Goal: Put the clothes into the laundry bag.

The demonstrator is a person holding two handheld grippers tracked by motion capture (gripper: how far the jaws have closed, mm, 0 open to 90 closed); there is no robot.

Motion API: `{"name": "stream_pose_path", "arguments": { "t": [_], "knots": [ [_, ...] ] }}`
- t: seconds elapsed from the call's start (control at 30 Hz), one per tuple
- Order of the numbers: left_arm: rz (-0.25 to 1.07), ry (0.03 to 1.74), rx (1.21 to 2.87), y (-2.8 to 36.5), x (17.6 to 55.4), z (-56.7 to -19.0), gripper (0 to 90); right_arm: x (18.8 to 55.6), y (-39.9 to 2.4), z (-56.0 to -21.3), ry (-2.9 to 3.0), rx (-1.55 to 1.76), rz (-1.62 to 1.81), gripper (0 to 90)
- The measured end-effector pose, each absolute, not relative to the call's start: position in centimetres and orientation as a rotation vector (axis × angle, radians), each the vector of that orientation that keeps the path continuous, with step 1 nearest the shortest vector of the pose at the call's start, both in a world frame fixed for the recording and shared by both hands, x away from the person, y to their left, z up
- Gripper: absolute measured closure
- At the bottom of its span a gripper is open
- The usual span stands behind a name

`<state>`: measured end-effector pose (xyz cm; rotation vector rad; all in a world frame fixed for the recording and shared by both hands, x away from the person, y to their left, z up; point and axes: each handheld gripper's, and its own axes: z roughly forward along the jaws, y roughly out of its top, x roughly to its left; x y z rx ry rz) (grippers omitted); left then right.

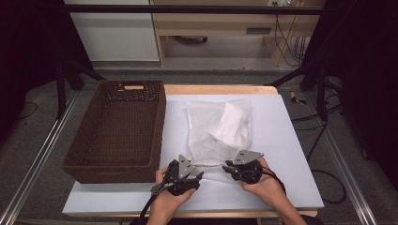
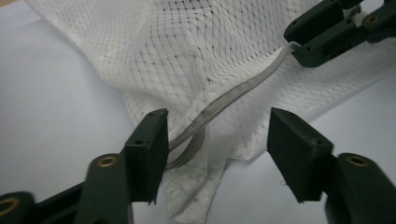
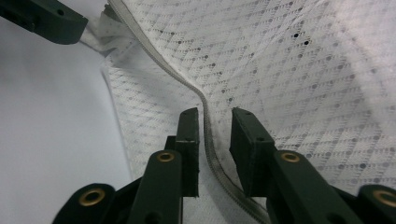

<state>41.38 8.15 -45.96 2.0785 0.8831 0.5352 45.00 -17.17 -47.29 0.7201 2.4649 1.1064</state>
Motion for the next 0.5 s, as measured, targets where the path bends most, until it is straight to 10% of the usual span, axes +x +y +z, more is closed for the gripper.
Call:
{"name": "stream_pose_path", "arguments": {
  "t": [0.5],
  "knots": [
    [0.516,0.906,2.022,8.2,41.6,-45.8,14.9,43.8,-17.5,-46.1,2.345,0.706,1.124,21.8]
  ]
}}
